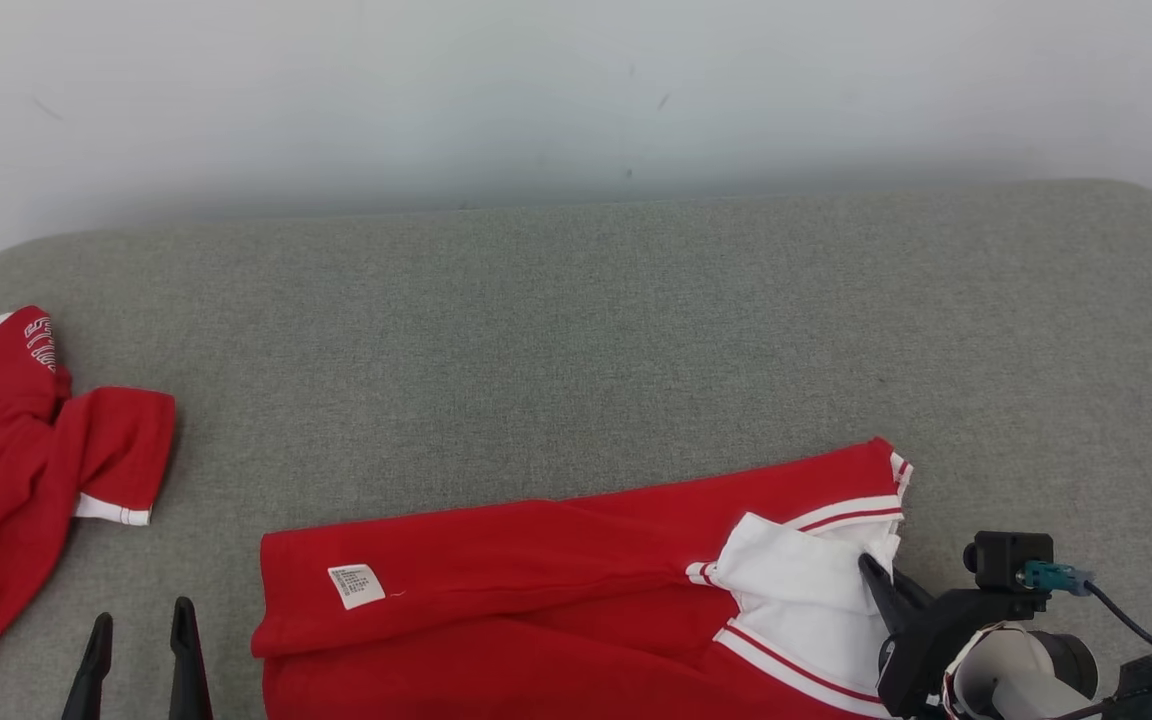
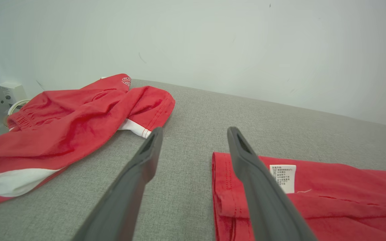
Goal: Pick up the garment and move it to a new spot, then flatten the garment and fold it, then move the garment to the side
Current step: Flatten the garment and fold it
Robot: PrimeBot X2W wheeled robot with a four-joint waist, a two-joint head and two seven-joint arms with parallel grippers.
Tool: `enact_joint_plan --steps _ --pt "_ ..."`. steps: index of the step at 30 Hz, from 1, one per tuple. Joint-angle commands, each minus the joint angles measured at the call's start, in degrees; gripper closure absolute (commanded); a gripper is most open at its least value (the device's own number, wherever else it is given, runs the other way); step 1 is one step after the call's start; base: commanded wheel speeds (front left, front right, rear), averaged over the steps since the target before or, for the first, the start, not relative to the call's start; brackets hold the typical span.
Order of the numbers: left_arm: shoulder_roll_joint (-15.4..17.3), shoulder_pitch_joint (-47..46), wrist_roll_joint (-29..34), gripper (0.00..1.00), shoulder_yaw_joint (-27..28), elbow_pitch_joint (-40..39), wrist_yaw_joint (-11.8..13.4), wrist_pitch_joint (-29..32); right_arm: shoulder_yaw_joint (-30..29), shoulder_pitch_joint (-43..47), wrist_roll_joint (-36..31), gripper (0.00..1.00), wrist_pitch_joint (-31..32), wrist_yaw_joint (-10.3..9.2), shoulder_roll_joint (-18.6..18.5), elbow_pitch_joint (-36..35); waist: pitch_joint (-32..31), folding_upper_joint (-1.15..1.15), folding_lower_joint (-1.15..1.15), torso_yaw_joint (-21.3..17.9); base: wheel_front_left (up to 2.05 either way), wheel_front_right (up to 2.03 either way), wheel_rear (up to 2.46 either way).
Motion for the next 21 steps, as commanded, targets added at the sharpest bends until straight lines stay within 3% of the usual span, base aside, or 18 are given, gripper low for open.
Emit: enact_joint_plan --steps 1,6,21 --pt "-0.08 -0.30 0.41 0.00 0.35 -0.14 -0.25 -0.19 0.70 0.26 0.32 1.00 0.14 -0.06 0.56 0.45 0.17 0.00 -0.01 0.00 0.00 0.00 0.00" --pt "-0.26 -0.56 0.81 0.00 1.07 -0.20 -0.32 -0.19 0.47 -1.65 0.38 1.00 -2.05 -0.06 -0.69 0.58 0.55 0.00 -0.01 -0.33 0.00 0.00 0.00" --pt "-0.73 -0.64 0.77 0.00 2.01 0.12 -0.54 -0.19 -2.61 -8.28 -2.61 1.00 -4.41 -0.06 -9.76 5.87 0.34 0.00 -0.01 -3.87 0.00 0.00 0.00"
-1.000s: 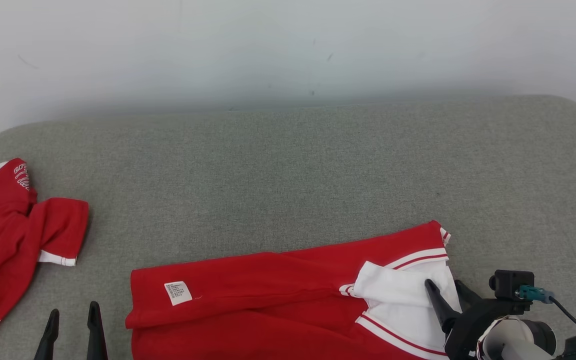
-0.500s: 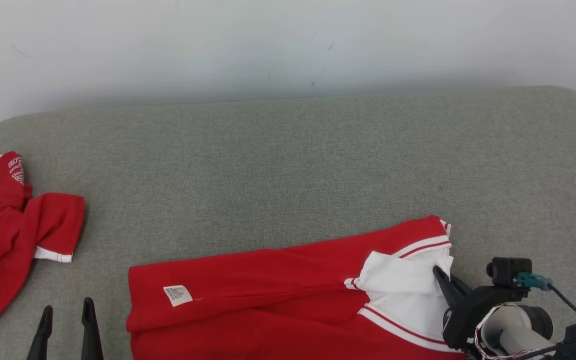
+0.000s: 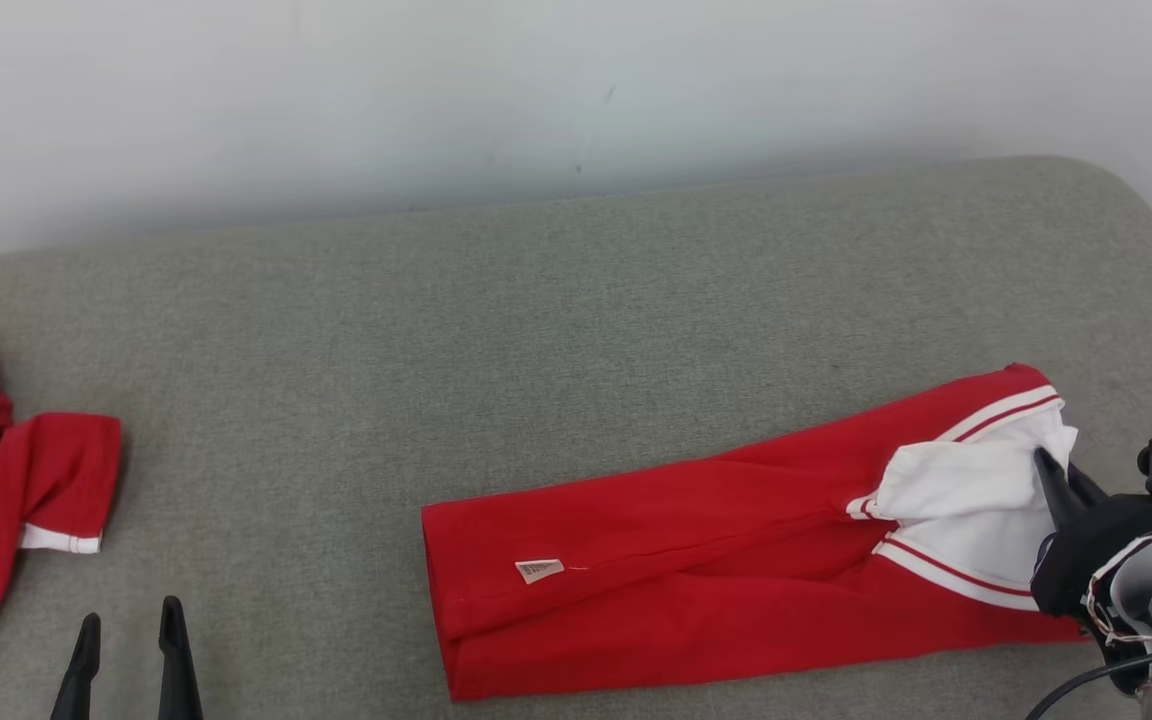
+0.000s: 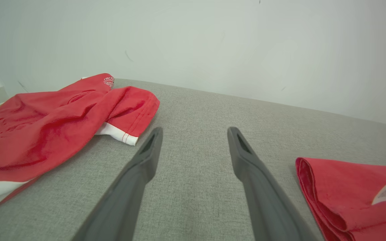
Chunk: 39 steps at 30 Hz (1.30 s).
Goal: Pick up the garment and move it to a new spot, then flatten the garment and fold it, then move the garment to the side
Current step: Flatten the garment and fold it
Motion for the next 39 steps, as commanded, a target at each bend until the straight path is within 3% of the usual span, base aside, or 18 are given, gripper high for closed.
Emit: enact_joint_plan --steps 1,7,23,32,39 --pt "-0.05 -0.37 0.13 0.00 0.30 0.20 -0.07 -0.19 -0.09 -0.65 -0.50 1.00 -0.36 -0.06 -0.53 -0.06 -0.28 0.00 -0.01 -0.68 0.00 0.00 0.00" --pt "-0.09 0.05 -0.26 0.00 0.44 0.46 -0.03 -0.19 0.20 0.74 3.36 1.00 1.58 -0.06 0.37 -5.23 -0.83 0.00 -0.01 -2.02 0.00 0.00 0.00" --pt "-0.14 0.09 -0.90 0.00 -0.35 1.02 -0.22 -0.19 7.35 5.82 18.67 1.00 6.69 -0.03 -4.38 -34.75 -1.40 0.00 -0.01 -2.50 0.00 0.00 0.00" --pt "-0.14 -0.18 -1.26 0.00 -0.77 1.13 0.07 -0.18 11.48 6.51 23.15 1.00 5.90 -0.03 -4.28 -43.45 -1.01 0.00 -0.01 -1.19 0.00 0.00 0.00" --pt "-0.14 -0.78 -1.37 0.00 -1.33 1.50 0.10 -0.18 15.73 5.20 24.52 1.00 5.01 -0.02 -2.41 -46.18 -0.72 0.00 -0.01 -0.09 0.00 0.00 0.00"
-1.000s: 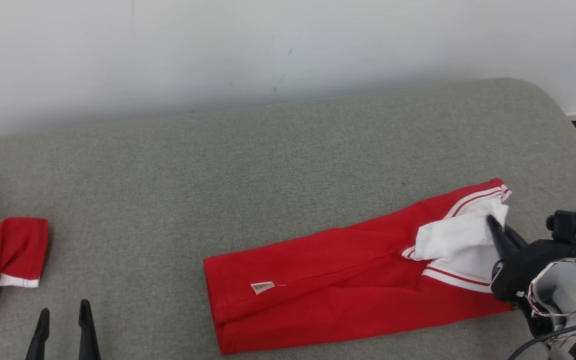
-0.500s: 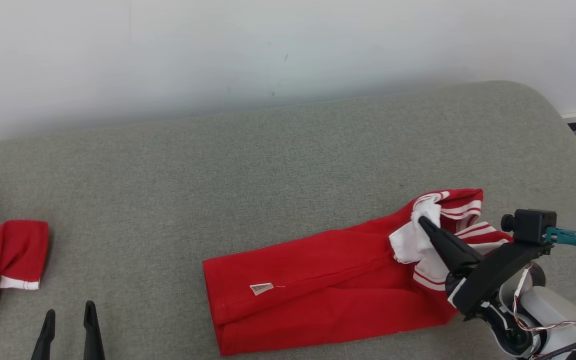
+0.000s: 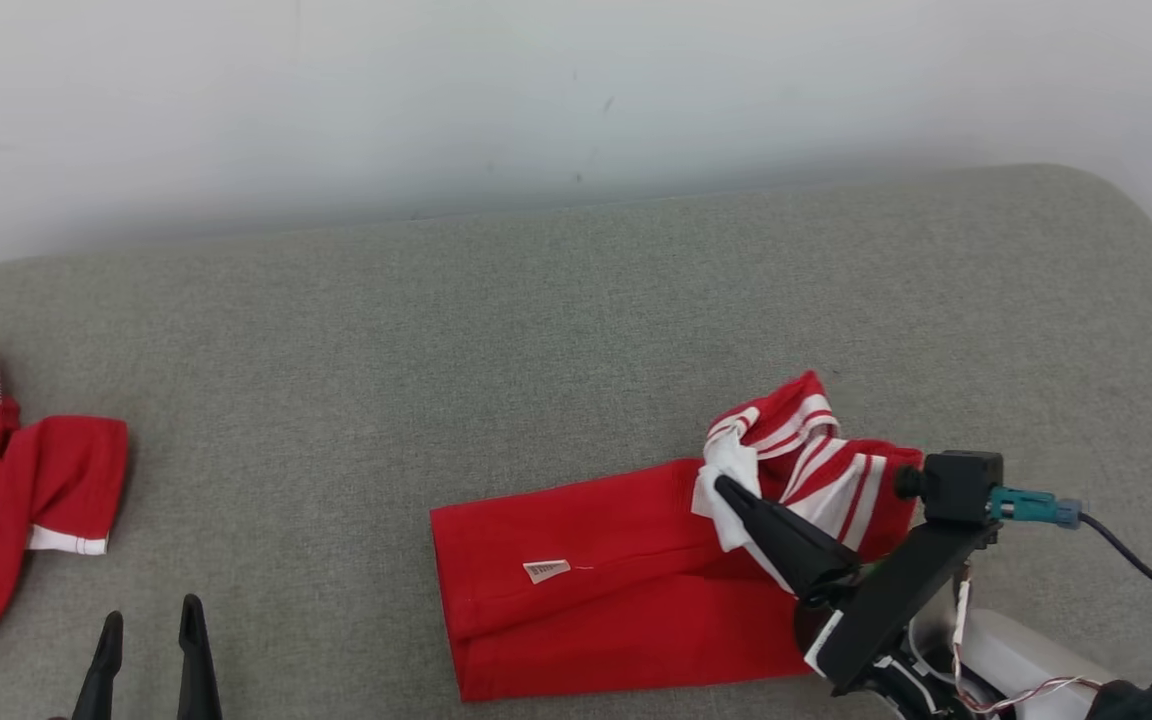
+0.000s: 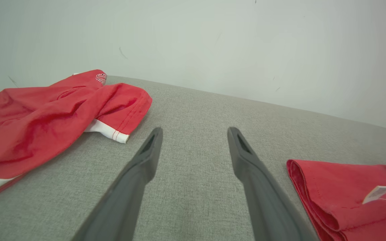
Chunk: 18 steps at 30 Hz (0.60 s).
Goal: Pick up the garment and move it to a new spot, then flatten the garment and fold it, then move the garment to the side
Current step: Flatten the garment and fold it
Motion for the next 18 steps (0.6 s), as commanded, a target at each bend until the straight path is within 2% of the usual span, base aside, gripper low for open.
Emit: enact_joint_plan --steps 1,11,18 --pt "0.00 -0.18 -0.29 0.00 -0.17 0.14 0.12 -0.17 0.41 -0.56 0.49 1.00 -0.55 0.01 0.52 -0.31 0.05 0.00 0.00 0.28 0.00 0.00 0.00" --pt "0.01 -0.89 -0.45 0.00 -1.01 0.56 0.10 -0.18 6.00 -3.43 1.28 1.00 -2.65 0.01 4.43 -0.79 0.31 0.00 0.00 1.63 0.00 0.00 0.00" --pt "0.01 -1.57 -1.03 0.00 -2.19 1.24 0.06 -0.18 9.60 -6.42 -1.18 1.00 -3.35 0.01 7.01 3.12 0.92 0.00 0.00 2.65 0.00 0.00 0.00"
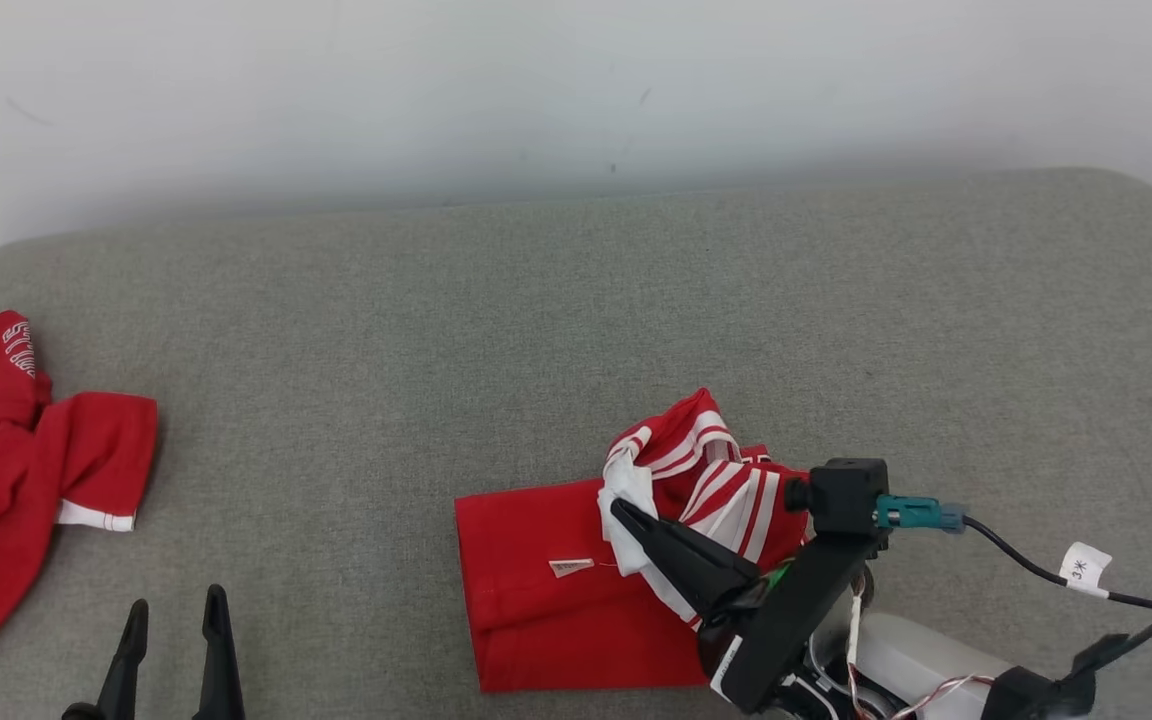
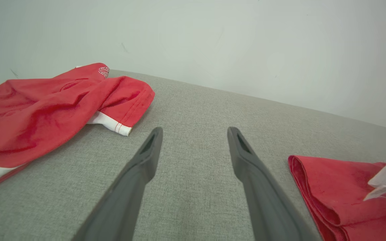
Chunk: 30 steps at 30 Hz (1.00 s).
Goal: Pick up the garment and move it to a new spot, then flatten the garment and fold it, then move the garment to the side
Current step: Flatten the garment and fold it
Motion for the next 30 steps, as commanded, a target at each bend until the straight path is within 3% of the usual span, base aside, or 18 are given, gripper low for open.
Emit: enact_joint_plan --steps 1,9,20,21,23,24,30 --pt "0.01 -0.62 -0.61 0.00 -0.26 0.41 -0.02 -0.19 0.72 -1.27 -1.63 1.00 -0.46 0.02 1.06 1.94 0.34 0.00 0.00 0.41 0.00 0.00 0.00" --pt "0.02 -1.32 -1.19 0.00 -1.43 1.12 0.20 -0.18 2.08 -2.78 -4.36 1.00 -0.59 0.02 6.27 7.86 0.65 0.00 0.00 1.71 0.00 0.00 0.00" --pt "0.02 -1.68 -1.44 0.00 -2.57 1.73 0.44 -0.19 2.51 -2.70 -7.52 1.00 -0.74 0.02 10.47 14.41 0.49 0.00 0.00 3.24 0.00 0.00 0.00" --pt "0.02 -1.68 -1.46 0.00 -2.58 1.81 0.42 -0.19 2.54 -2.69 -7.68 0.96 -0.90 0.02 10.74 14.81 0.48 0.00 0.00 3.34 0.00 0.00 0.00" --pt "0.02 -1.70 -1.53 0.00 -2.49 1.89 0.40 -0.18 2.56 -2.62 -7.66 0.29 -1.17 0.02 11.07 15.32 0.42 0.00 0.00 3.46 0.00 0.00 0.00" --pt "0.01 -1.66 -1.55 0.00 -2.44 1.90 0.43 -0.18 2.57 -2.61 -7.69 0.00 -1.37 0.02 11.17 15.47 0.38 0.00 0.00 3.50 0.00 0.00 0.00" --pt "0.02 -1.31 -1.58 0.00 -2.18 2.04 0.51 -0.19 2.58 -2.39 -7.34 0.00 -2.16 0.02 10.98 13.61 0.01 0.00 0.00 3.19 0.00 0.00 0.00"
